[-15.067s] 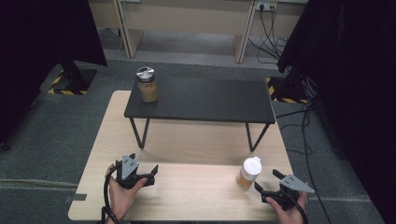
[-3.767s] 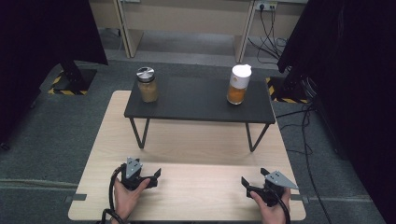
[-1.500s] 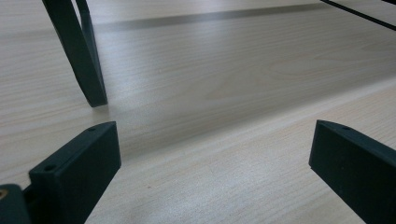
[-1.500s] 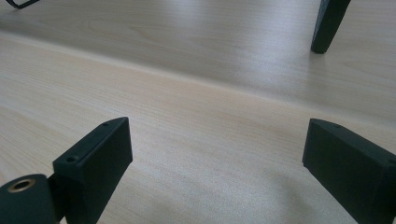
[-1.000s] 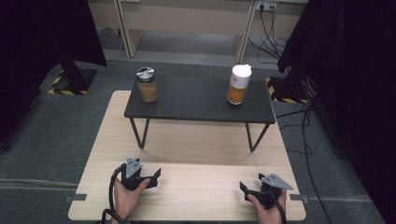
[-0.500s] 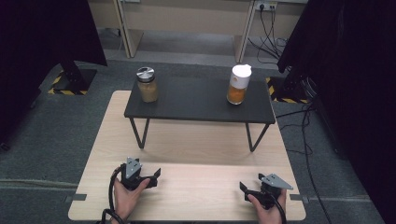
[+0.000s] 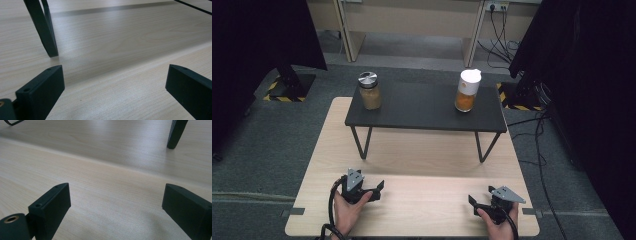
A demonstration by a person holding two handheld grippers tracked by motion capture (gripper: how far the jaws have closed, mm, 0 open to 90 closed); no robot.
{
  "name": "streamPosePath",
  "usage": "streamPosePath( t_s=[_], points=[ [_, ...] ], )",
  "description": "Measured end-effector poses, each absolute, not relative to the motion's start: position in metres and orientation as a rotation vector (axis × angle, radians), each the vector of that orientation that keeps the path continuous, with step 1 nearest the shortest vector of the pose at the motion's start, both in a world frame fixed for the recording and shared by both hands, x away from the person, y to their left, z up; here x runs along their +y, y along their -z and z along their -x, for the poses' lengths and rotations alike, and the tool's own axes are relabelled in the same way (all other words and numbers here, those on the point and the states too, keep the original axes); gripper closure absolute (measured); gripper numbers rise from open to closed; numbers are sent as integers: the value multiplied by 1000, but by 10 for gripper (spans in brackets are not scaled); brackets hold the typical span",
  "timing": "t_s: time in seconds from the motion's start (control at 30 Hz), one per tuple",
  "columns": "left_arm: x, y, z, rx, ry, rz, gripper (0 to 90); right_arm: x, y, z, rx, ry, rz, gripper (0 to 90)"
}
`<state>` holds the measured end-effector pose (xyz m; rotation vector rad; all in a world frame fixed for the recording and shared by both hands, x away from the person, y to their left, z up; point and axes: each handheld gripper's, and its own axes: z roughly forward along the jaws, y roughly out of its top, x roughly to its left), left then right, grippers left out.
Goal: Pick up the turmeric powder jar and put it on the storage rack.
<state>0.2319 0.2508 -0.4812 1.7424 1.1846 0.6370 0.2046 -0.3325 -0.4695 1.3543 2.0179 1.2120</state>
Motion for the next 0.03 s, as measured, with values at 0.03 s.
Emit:
streamPosePath(
  t_s=[0.03],
  points=[
    [251, 481, -232, 1185, -637, -1742, 13, -333, 469, -205, 2018, -1212, -1354, 84]
  ],
)
